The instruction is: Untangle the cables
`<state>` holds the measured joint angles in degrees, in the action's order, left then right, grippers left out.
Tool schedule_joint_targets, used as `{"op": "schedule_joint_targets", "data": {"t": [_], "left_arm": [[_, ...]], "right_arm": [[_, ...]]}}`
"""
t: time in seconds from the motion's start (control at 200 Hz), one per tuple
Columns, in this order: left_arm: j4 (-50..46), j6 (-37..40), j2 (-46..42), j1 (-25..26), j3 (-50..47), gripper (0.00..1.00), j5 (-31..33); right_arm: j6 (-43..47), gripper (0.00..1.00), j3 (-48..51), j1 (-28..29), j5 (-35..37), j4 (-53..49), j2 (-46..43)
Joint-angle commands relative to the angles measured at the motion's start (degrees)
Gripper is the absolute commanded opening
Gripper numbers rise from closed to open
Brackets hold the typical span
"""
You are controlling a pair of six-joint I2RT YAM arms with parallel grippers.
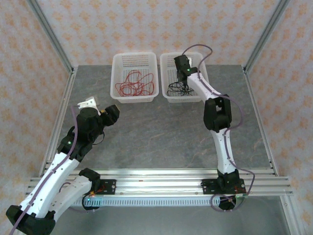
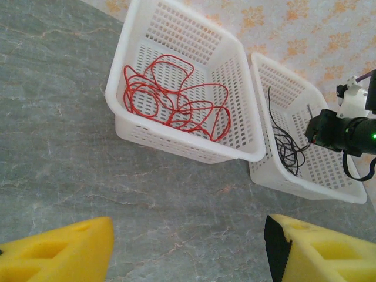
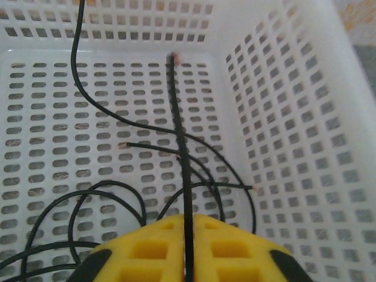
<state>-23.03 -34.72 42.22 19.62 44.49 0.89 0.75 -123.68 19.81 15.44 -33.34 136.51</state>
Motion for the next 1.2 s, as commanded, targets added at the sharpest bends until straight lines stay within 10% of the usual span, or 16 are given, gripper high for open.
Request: {"op": "schedule_joint_targets", "data": {"t": [0.0,0.611,0.986,1.066,1.196], "left_arm": [[-0.92,-1.04,-0.96,-0.10,0.99,0.70,0.52],[-0.15,-0.03,-2.44,-0.13,-0.94,0.73,0.66],[22.63,9.12,-9.32,-0.19,-13.84,0.78,7.60],[29.84,9.40,-11.62,-0.24,-18.76,0.92,14.14],[39.10,10.47,-11.96,-0.28,-25.31,0.99,30.72]], "right_arm": [[-1.60,0.22,-2.30,-0.09,-0.89,-1.86,0.45],[-4.98,0.66,7.42,-0.07,-3.65,-1.64,-15.70],[-7.15,0.79,56.18,0.49,-5.45,18.22,-54.22],[-6.11,1.00,68.40,0.49,-4.64,25.10,-64.43],[-6.33,1.00,84.12,0.49,-0.81,33.87,-78.32]]}}
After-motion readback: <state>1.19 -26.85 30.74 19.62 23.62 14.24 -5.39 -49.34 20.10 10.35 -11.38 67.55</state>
